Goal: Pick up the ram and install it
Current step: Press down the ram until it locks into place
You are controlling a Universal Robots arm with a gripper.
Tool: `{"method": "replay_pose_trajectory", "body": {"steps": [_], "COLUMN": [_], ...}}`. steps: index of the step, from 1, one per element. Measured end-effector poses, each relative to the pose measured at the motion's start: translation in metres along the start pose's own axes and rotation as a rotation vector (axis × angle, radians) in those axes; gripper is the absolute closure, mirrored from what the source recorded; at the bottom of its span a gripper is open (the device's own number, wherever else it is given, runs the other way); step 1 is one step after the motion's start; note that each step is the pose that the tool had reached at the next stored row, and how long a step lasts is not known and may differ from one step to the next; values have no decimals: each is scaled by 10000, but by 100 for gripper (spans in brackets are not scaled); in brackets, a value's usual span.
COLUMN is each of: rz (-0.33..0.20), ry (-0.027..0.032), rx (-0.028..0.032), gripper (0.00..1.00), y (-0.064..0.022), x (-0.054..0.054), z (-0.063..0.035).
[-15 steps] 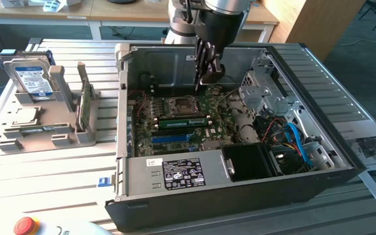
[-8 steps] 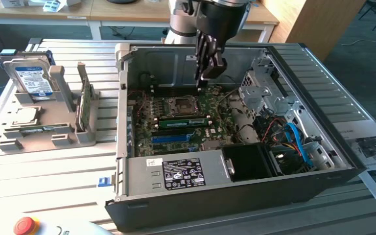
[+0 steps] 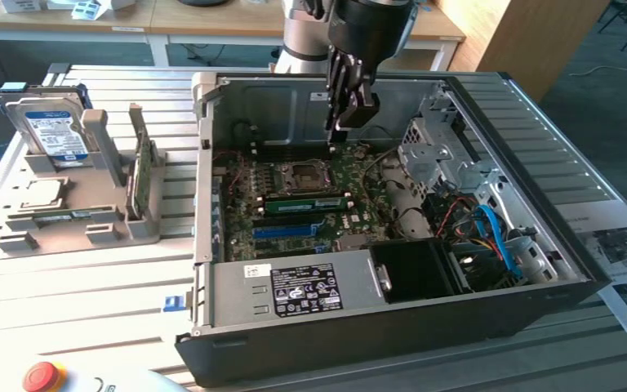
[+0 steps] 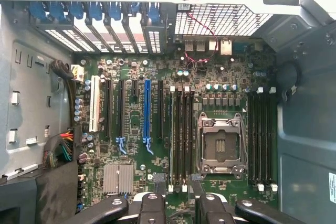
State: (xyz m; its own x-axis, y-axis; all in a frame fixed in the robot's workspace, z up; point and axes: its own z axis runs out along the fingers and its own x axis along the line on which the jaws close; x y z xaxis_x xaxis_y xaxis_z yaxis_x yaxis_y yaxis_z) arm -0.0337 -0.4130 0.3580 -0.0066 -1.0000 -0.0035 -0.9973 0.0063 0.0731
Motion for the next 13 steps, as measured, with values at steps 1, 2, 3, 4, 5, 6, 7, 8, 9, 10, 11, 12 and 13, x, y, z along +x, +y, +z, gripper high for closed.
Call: {"method": "replay_pose_trajectory", "body": {"steps": [1, 2, 3, 4, 5, 6, 7, 8, 9, 10, 11, 12, 13], "rz": [0, 0, 0, 0, 0, 0, 0, 0, 0, 0, 0, 0, 0], "ry": [0, 1, 1, 1, 0, 1, 0, 1, 0, 1, 0, 0, 0], "rx": [0, 0, 0, 0, 0, 0, 0, 0, 0, 0, 0, 0, 0], "gripper": [69, 69, 69, 69, 69, 69, 69, 69, 71, 71, 77, 83, 83], "y": [0, 0, 0, 0, 0, 0, 0, 0, 0, 0, 0, 0, 0], "x": [0, 0, 0, 0, 0, 0, 0, 0, 0, 0, 0, 0, 0], "z": [0, 0, 0, 0, 0, 0, 0, 0, 0, 0, 0, 0, 0]}}
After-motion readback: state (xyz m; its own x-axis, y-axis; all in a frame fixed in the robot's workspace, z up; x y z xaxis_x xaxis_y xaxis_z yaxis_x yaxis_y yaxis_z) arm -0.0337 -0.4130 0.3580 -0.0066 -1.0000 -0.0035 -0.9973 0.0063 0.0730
